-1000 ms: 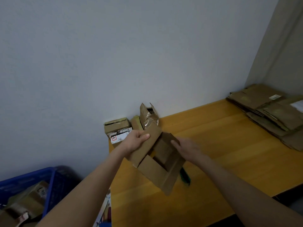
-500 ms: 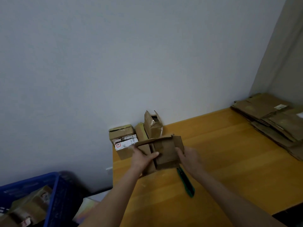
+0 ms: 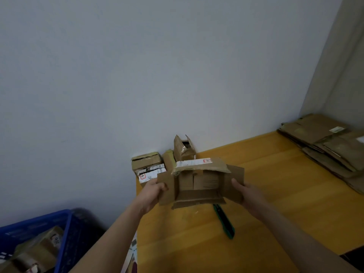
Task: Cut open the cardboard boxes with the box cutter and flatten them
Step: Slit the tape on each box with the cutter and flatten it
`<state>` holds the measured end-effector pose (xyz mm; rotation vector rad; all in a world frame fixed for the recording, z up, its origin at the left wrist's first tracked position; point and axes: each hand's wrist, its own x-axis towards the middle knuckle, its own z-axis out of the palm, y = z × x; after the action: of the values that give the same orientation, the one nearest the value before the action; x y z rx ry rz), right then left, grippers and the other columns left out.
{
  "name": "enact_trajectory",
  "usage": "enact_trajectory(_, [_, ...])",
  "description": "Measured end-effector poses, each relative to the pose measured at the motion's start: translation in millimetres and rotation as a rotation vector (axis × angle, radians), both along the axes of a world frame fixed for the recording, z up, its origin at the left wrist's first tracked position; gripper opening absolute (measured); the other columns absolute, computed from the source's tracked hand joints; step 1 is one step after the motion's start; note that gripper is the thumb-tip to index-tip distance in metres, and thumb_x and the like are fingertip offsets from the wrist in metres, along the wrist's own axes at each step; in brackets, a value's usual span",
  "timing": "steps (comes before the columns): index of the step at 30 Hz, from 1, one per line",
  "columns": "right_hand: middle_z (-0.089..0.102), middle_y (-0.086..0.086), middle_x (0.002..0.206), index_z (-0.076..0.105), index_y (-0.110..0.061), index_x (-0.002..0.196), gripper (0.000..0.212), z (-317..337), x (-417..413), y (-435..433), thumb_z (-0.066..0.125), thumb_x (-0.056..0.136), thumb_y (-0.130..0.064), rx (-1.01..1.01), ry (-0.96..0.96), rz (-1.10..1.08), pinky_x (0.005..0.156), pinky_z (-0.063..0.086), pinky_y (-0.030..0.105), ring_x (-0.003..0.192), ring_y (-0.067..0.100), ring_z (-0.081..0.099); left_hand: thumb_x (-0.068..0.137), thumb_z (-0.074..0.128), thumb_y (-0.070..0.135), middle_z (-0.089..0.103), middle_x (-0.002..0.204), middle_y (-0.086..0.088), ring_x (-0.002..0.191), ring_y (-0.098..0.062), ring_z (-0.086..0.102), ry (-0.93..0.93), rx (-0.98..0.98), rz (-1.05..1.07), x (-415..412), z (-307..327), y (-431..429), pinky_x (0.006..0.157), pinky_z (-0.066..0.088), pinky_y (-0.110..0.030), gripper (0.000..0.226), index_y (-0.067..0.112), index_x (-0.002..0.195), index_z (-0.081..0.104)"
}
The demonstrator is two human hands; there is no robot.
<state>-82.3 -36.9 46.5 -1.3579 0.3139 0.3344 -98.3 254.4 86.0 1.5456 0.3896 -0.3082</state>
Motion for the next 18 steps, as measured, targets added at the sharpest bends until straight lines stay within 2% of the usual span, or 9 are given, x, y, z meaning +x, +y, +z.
enact_trajectory(2, [0.066,0.012,0.116,0.057,-0.013,0.128,0.046,-1,0,-4,0.047,0.094,-0.042,0.184,0.041,0.064,0.089,0.05,0.043,0.108,0.03,0.06,0.09,0.042,-0.01,0.063,0.095,-0.013,0.09,-0.024,0.06,-0.013,-0.023,-0.008,-1,0,1,0.078,0.051,-0.035,0.026,0.007,0.101,0.059])
enact_trajectory(4, [0.066,0.009,0.121,0.061,-0.028,0.124,0.055,1,2,-10,0.034,0.091,-0.062,0.263,0.075,0.114,0.09,0.047,0.045,0.113,0.031,0.058,0.092,0.044,-0.008,0.065,0.097,-0.013,0.092,-0.024,0.061,-0.022,-0.041,-0.03,-1,1,-1,0.083,0.051,-0.037,0.024,0.007,0.103,0.06])
enact_trajectory(7, [0.061,0.014,0.119,0.063,-0.027,0.119,0.067,4,4,-17,0.033,0.083,-0.075,0.256,0.209,0.137,0.081,0.049,0.046,0.108,0.037,0.057,0.092,0.047,-0.005,0.067,0.1,-0.012,0.099,-0.026,0.06,-0.036,-0.015,-0.091,1,1,-1,0.095,0.046,-0.041,0.024,0.008,0.104,0.063])
enact_trajectory(10, [0.061,0.015,0.119,0.064,-0.024,0.119,0.063,9,4,-16,0.062,0.072,-0.066,0.168,0.227,0.201,0.072,0.054,0.041,0.106,0.035,0.06,0.092,0.049,-0.006,0.071,0.105,-0.004,0.107,-0.024,0.06,-0.079,0.009,-0.252,0,6,-4,0.097,0.045,-0.033,0.032,0.015,0.109,0.067])
enact_trajectory(12, [0.07,0.013,0.102,0.066,-0.018,0.116,0.052,12,1,-12,0.067,0.074,-0.049,0.166,0.222,0.244,0.065,0.054,0.035,0.091,0.029,0.066,0.088,0.058,-0.001,0.065,0.124,-0.001,0.119,-0.021,0.057,-0.098,-0.043,-0.389,2,10,-6,0.101,0.045,-0.029,0.045,0.021,0.127,0.062])
enact_trajectory(14, [0.07,0.012,0.098,0.065,-0.016,0.115,0.049,10,-2,-10,0.073,0.072,-0.037,0.174,0.216,0.254,0.067,0.053,0.036,0.088,0.028,0.065,0.073,0.075,0.018,0.056,0.138,0.002,0.127,-0.019,0.051,-0.085,-0.112,-0.447,4,13,-7,0.105,0.043,-0.031,0.068,0.024,0.138,0.053])
enact_trajectory(16, [0.065,0.011,0.112,0.06,-0.019,0.123,0.064,2,-2,-10,0.081,0.064,-0.033,0.129,0.166,0.25,0.078,0.053,0.042,0.1,0.029,0.061,0.057,0.085,0.045,0.054,0.14,0.005,0.13,-0.015,0.048,-0.057,-0.156,-0.396,7,14,-9,0.107,0.04,-0.038,0.092,0.027,0.14,0.047])
enact_trajectory(17, [0.062,0.009,0.118,0.056,-0.022,0.127,0.073,-1,-1,-10,0.083,0.06,-0.03,0.079,0.125,0.252,0.081,0.053,0.043,0.106,0.029,0.059,0.055,0.084,0.055,0.055,0.138,0.005,0.13,-0.015,0.048,-0.04,-0.155,-0.354,9,15,-10,0.107,0.041,-0.044,0.096,0.03,0.139,0.047])
enact_trajectory(18, [0.06,0.006,0.121,0.053,-0.026,0.13,0.078,-1,-1,-9,0.083,0.058,-0.027,0.021,0.087,0.25,0.082,0.052,0.042,0.109,0.028,0.057,0.058,0.081,0.059,0.056,0.135,0.003,0.128,-0.016,0.049,-0.022,-0.134,-0.338,9,16,-12,0.103,0.044,-0.048,0.089,0.033,0.136,0.049])
